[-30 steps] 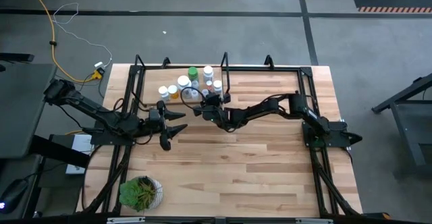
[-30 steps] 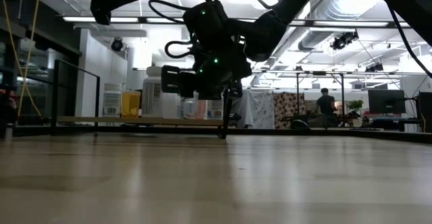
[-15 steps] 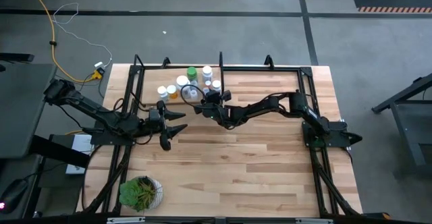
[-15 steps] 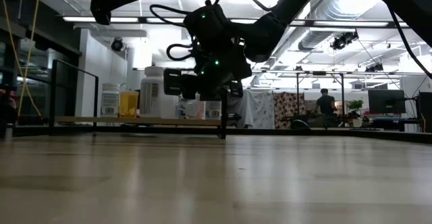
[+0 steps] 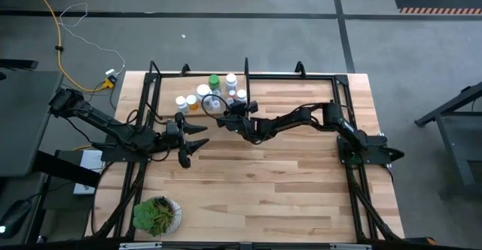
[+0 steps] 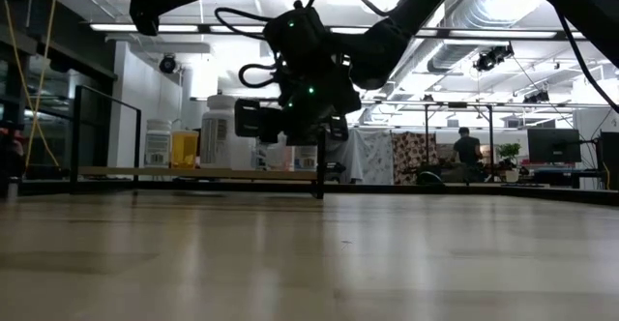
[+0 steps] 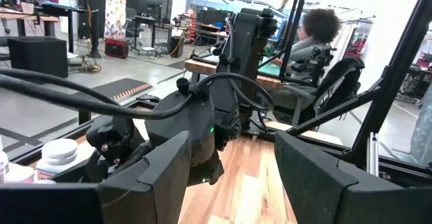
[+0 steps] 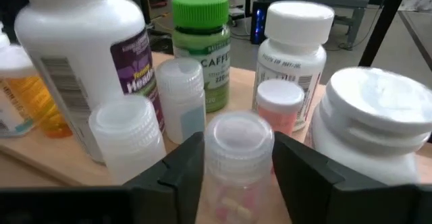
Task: Pick and place medicine bottles onto shelf by color
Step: Adjust the small green pill bottle on the shelf, then return to Home Position
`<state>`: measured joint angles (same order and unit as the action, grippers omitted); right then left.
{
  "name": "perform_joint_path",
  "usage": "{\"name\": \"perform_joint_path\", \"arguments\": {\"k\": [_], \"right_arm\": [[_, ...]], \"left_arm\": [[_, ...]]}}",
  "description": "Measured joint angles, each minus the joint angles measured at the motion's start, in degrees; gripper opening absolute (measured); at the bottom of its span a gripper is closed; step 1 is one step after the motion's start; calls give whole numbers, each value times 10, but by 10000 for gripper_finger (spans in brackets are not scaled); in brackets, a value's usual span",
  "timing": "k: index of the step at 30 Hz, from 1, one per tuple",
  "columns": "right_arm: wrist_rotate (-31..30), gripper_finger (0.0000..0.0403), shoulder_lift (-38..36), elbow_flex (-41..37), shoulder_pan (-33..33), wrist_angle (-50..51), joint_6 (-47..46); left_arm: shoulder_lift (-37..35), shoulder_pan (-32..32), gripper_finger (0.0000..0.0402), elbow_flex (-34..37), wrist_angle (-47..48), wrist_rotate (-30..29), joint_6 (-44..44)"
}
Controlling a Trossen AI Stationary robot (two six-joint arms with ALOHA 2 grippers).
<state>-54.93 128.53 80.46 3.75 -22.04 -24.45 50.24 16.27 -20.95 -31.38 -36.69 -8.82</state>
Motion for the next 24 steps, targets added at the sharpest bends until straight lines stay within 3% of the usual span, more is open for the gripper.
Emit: {"name": "perform_joint_path", "arguments": {"k": [9, 24], "right_arm": [[3, 236, 1, -1, -1, 1, 0], [2, 243, 1, -1, -19, -13, 33]], "left_arm": [[0, 0, 204, 0, 0, 0, 0], [0, 0, 204, 0, 0, 0, 0]]}}
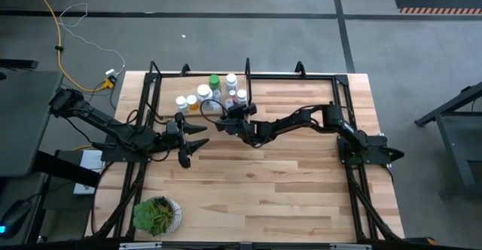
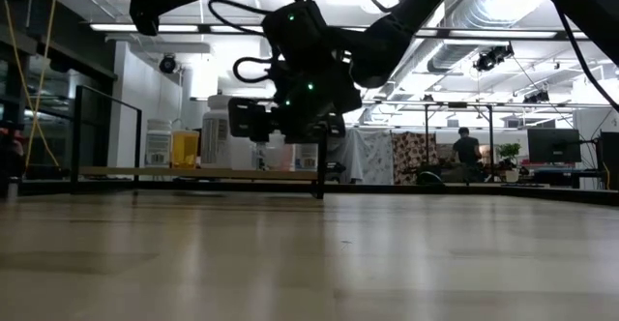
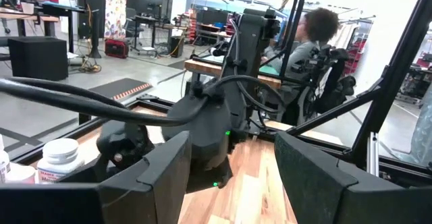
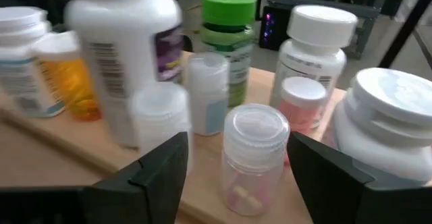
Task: Pick and place medicine bottles onto shelf by color
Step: Return to Home Position
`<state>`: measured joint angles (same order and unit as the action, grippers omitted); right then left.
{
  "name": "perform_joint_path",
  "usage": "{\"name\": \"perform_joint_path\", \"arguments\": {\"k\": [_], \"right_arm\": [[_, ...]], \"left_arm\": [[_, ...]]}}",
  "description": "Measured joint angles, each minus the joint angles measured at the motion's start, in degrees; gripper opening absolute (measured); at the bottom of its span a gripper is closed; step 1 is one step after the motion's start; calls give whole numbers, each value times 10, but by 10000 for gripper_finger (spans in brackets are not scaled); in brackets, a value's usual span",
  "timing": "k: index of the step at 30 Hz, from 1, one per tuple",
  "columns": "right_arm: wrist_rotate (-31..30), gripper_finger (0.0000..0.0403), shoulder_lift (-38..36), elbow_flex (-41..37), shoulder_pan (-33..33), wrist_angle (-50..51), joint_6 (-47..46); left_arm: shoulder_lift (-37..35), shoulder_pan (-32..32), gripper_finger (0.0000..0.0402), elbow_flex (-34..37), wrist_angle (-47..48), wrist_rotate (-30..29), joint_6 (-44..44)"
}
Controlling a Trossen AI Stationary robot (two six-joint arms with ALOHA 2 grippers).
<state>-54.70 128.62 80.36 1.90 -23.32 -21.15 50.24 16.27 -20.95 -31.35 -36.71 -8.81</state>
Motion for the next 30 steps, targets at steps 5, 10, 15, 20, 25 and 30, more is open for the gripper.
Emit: {"name": "perform_joint_path", "arguments": {"k": [5, 10, 15, 20, 25, 30], "right_arm": [[0, 244, 0, 0, -17, -18, 31], [-34, 244, -4, 0, -38, -23, 64], [-84, 244, -13, 0, -58, -28, 100], [-44, 244, -26, 0, -78, -12, 161], [128, 244, -72, 0, -99, 100, 193], [270, 244, -113, 0, -110, 250, 179]], "left_arm": [[0, 0, 204, 0, 0, 0, 0], [0, 0, 204, 0, 0, 0, 0], [0, 0, 204, 0, 0, 0, 0], [0, 0, 204, 0, 1, 0, 1], [-5, 0, 204, 0, 4, 0, 15], [-16, 10, 204, 0, 18, 4, 15]]}}
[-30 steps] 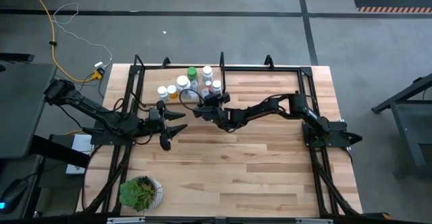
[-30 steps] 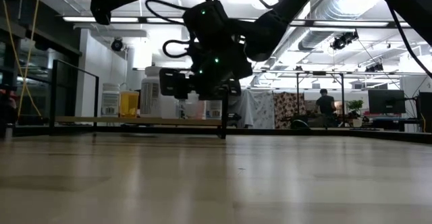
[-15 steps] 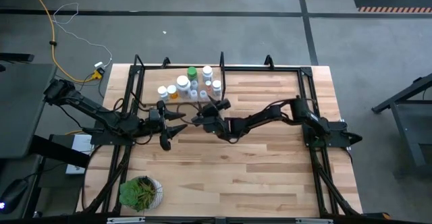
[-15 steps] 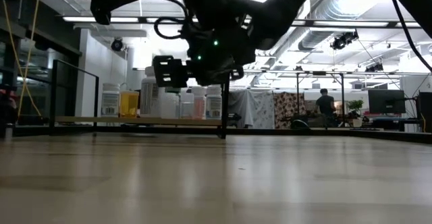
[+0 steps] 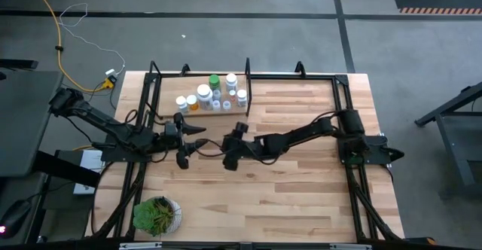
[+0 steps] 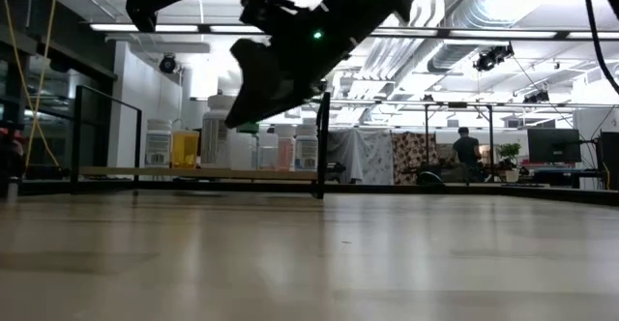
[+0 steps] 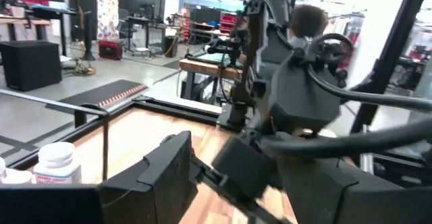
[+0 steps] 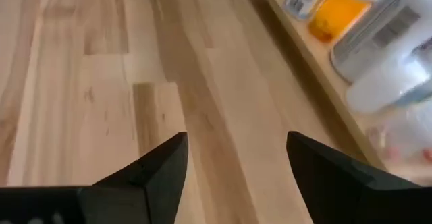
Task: Pick and place medicine bottles onto shelf by color
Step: Return to Home Position
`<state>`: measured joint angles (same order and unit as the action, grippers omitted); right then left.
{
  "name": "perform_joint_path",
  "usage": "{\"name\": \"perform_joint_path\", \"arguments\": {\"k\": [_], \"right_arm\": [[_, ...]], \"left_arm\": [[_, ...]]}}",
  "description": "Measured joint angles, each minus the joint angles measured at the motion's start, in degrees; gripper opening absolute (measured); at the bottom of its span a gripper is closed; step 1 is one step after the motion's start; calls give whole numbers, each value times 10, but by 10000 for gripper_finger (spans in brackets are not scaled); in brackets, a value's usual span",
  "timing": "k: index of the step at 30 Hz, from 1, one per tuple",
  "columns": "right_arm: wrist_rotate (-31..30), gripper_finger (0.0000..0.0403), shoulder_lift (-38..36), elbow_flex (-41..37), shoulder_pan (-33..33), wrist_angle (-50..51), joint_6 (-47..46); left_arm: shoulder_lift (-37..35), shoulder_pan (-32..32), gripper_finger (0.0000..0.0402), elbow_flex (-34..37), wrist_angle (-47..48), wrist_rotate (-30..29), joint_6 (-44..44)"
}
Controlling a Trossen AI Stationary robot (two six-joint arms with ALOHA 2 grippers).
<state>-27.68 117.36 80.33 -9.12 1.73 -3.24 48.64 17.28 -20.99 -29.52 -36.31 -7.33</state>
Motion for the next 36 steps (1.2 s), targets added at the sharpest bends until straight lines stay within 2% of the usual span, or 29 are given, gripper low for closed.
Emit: {"name": "perform_joint_path", "arguments": {"k": [3, 6, 10, 13, 16, 19, 23, 26, 33, 36], "right_arm": [[4, 244, -26, -39, -7, 2, -13], [7, 244, -67, -125, -11, -71, -29], [22, 244, -152, -290, -15, -251, -58], [55, 244, -220, -410, -15, -408, -73], [65, 244, -275, -500, -15, -566, -79], [86, 244, -311, -558, -15, -666, -78], [118, 244, -334, -584, -15, -714, -68], [118, 244, -335, -580, -15, -713, -68], [118, 244, -333, -554, -10, -666, -68], [118, 244, -333, -552, -10, -645, -63]], "left_arm": [[-10, 12, 204, 0, 19, -3, 0], [-25, 22, 204, 0, 35, -4, 0], [-51, 34, 204, 0, 73, -6, 0], [-68, 37, 204, 0, 94, -23, 7], [-73, 38, 204, 5, 94, -37, 30], [-72, 38, 204, 38, 47, -37, 54], [-72, 17, 204, 77, -19, 23, 85], [-74, -25, 200, 79, -8, 52, 90], [-104, -188, 156, 40, 132, 204, 76], [-129, -231, 120, 43, 157, 225, 68]]}}
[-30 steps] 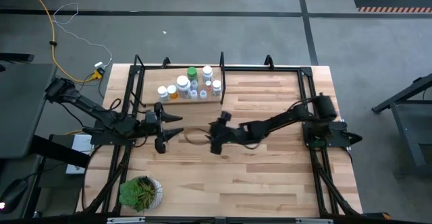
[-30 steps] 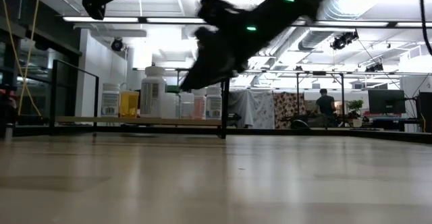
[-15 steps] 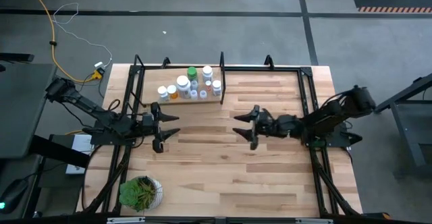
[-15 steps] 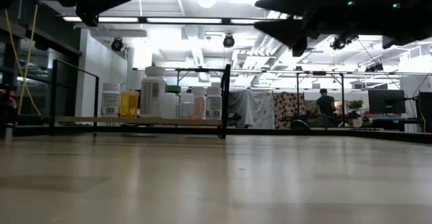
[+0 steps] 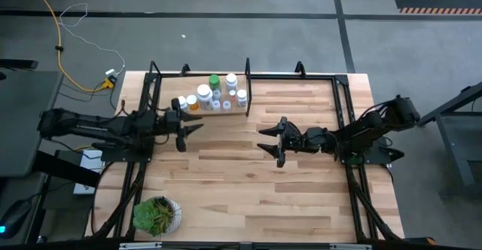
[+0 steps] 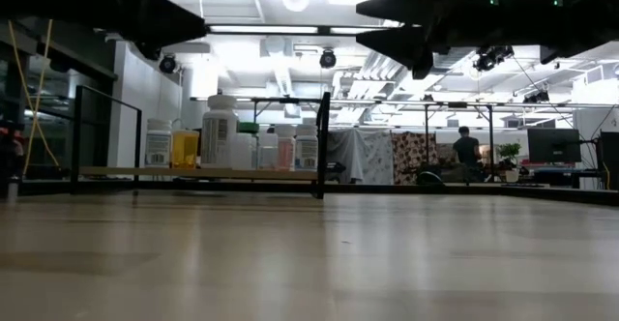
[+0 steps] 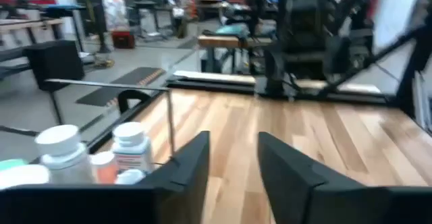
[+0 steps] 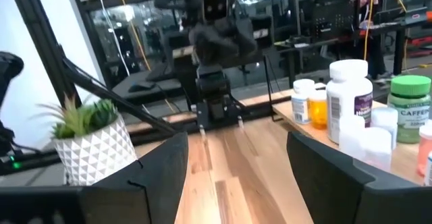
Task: Pick and place medicine bottles onto shelf by color
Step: Return to Home Position
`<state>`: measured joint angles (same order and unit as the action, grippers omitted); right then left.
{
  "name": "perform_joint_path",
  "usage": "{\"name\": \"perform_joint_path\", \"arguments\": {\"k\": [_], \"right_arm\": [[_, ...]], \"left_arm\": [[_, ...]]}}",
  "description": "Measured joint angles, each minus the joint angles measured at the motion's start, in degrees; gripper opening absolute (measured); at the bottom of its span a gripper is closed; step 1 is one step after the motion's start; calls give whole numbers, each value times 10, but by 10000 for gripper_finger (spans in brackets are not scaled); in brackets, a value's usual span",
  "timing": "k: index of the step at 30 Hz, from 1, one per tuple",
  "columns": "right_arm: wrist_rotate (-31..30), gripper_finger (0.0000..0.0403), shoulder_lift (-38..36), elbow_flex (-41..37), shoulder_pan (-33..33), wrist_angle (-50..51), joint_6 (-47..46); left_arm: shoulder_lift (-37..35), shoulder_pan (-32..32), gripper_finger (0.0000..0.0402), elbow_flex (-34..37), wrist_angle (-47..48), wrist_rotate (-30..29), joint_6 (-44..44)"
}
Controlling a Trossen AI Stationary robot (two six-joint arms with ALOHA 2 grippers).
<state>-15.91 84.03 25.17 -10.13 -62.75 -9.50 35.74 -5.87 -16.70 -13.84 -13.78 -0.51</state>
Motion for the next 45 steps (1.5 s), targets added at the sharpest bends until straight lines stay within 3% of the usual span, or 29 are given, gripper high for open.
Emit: {"name": "perform_joint_path", "arguments": {"k": [6, 18, 26, 31, 35, 40, 45], "right_arm": [[-2, 244, 0, 0, 0, 10, 3], [-4, 244, 0, 0, 0, 9, -21], [-4, 244, 0, 0, 0, 13, 8], [-4, 244, -1, 0, 0, 15, 6], [-8, 240, -47, 0, 8, 95, 6], [-49, 179, -172, -1, 22, 295, 21], [-34, 38, -306, -14, 48, 440, 29]], "left_arm": [[-70, -8, 12, 42, 4, -5, -23], [-217, 33, 0, 118, 12, -32, -59], [-235, 104, 0, 149, 12, -94, -58], [-237, 116, 0, 161, 23, -110, -53], [-237, 114, 0, 161, 23, -100, -43], [-237, 114, 0, 161, 25, -103, -38], [-237, 114, 1, 161, 25, -141, -38]]}}
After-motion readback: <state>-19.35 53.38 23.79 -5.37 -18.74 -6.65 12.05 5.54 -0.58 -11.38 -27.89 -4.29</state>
